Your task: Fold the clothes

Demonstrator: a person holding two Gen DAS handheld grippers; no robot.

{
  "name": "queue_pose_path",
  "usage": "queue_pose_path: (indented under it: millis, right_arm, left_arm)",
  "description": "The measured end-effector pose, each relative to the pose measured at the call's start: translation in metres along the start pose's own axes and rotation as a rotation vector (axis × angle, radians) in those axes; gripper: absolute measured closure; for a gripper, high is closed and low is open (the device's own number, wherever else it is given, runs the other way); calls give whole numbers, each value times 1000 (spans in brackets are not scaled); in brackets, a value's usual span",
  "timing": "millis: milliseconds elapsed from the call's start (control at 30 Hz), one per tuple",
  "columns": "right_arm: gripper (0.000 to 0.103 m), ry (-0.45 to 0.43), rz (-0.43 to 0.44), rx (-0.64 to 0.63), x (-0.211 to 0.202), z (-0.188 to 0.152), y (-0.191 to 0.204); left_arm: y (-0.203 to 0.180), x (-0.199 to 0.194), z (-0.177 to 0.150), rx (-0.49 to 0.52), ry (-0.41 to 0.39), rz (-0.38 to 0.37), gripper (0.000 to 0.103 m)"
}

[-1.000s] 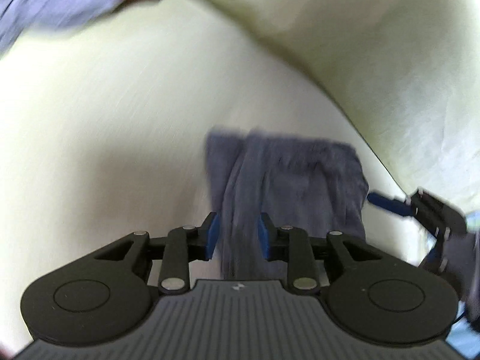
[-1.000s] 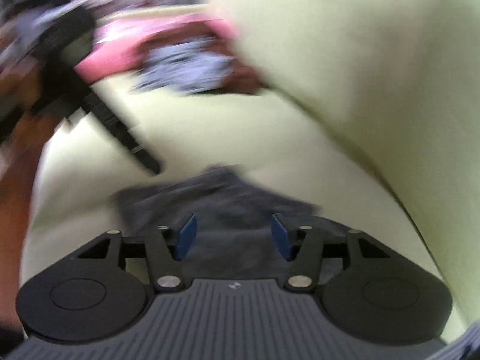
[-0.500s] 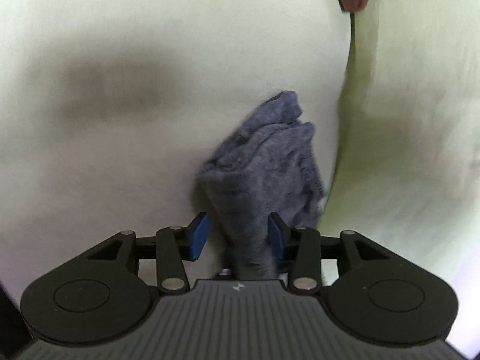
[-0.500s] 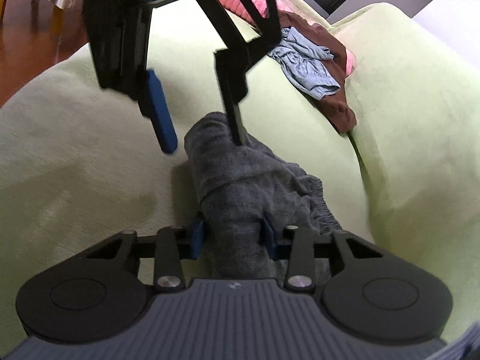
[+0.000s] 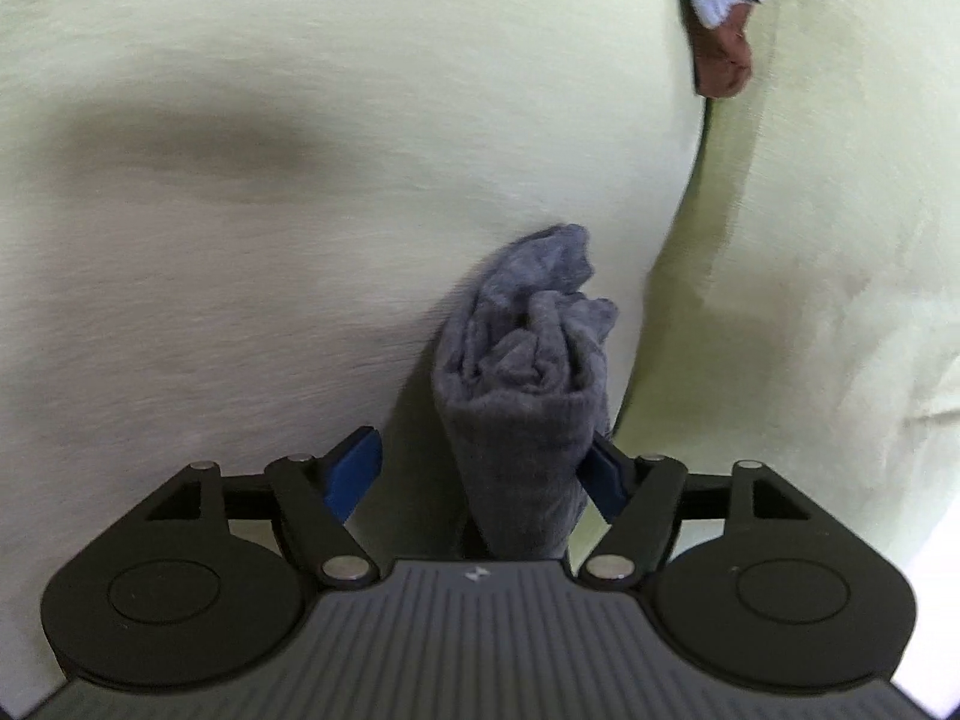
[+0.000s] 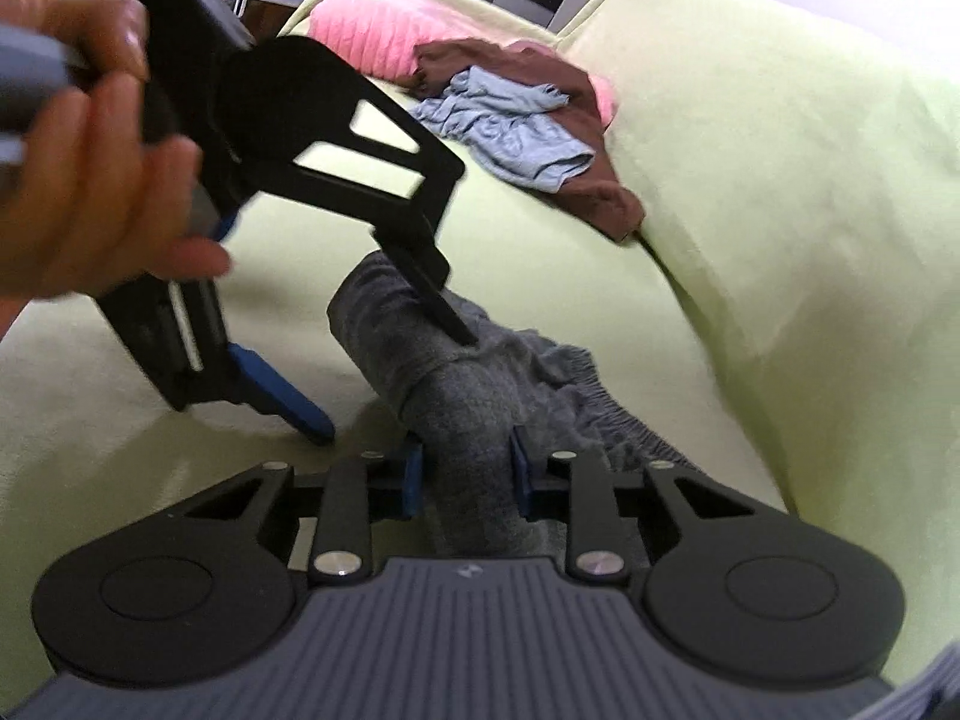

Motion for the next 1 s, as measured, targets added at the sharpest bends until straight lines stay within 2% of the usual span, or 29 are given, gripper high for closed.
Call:
queue_pose_path:
  millis: [33,67,100,167,233,333,433,500,533,600,667,700,733,833,867,900,933,1000]
  right_arm:
    - [75,9,5,-10,1,0,1]
    - [69,25,-3,-40,2,0,5]
    - [59,32,-32,-94,1,1,13]
    - [50,12,-85,-175,-7,7,24]
    - [37,-17,-108,-211,-13,15,35]
    - [37,-4,-158,-273,-7,25,52]
    - [37,81,-235,-309,17,30,62]
    - [41,133,-257,-277,30,28,59]
    - [49,156,-247,-245,37,26,56]
    - [71,197,-230,-181,47,23,50]
    - [71,217,-224,-144,52,21,46]
    - [68,223,-228,-157,53,21,47]
    - [63,229,-244,-186,55,21,50]
    - [63,229,-259,-188,55,21,52]
    - [65,229,-252,-159,55,20,49]
    - [72,227,-230,-115,54,20,46]
    - [77,226,-214,-90,53,20,45]
    - [81,229,-187,-50,53,20,43]
  left_arm:
    - [-4,0,-1,24,3,10,62]
    - [-12,2,-2,79,1,41,66]
    - [-14,-3,-3,90,0,47,71]
    - [-27,-9,-4,166,12,91,72]
    - [-32,-12,-4,173,24,109,72]
    - [-41,-14,-7,199,38,129,73]
    - [-45,-16,-8,198,45,147,73]
    - [-45,-15,-6,189,47,157,72]
    - [-44,-15,-4,186,46,161,72]
    - [-42,-11,1,176,42,188,69]
    - [-38,-8,7,157,46,183,64]
    - [-37,-7,8,153,47,182,61]
    - [-35,-7,9,138,51,170,60]
    - [-33,-12,10,110,44,121,59]
    - [-33,-14,9,105,37,102,59]
    - [-33,-16,9,120,21,107,59]
    - [-31,-14,10,127,14,127,59]
    - [-27,-7,13,108,5,159,59]
Point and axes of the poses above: each gripper's, at about its wrist camera, not at the fingertips, and x roughly the way its jaws point, y to its left, z to its top, the point moved 2 cm from there along x, roughly the way its jaws point, and after that the axes turned 14 degrees about -x, right-handed, at the moved point
